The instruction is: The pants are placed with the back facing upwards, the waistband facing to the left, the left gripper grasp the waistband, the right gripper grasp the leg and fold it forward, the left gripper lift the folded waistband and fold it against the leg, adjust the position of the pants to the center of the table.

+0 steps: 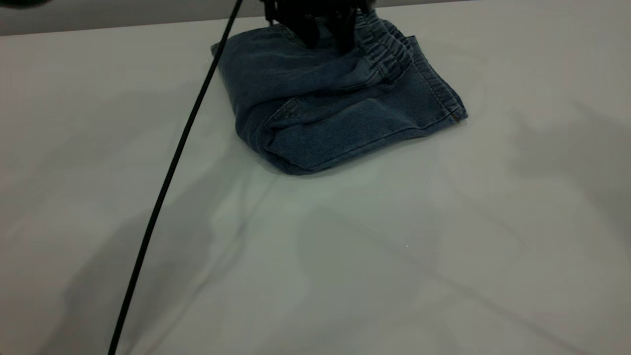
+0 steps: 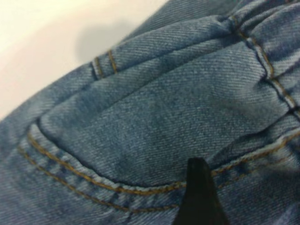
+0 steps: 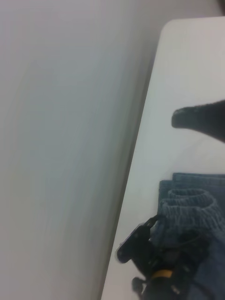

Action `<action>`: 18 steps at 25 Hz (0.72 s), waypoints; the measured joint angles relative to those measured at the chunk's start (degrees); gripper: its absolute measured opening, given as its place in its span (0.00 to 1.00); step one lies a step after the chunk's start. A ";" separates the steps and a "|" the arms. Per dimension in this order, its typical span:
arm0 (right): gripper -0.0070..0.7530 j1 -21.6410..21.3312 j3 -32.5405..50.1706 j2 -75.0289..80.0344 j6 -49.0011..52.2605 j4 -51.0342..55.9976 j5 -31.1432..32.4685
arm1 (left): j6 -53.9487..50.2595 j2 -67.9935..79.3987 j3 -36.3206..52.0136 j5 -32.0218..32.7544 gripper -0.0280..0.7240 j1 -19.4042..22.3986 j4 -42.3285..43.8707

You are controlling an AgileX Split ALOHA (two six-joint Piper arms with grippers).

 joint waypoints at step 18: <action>0.66 0.00 0.00 0.00 0.00 0.01 -1.27 | 20.23 3.68 -0.09 10.42 0.63 -0.82 -0.32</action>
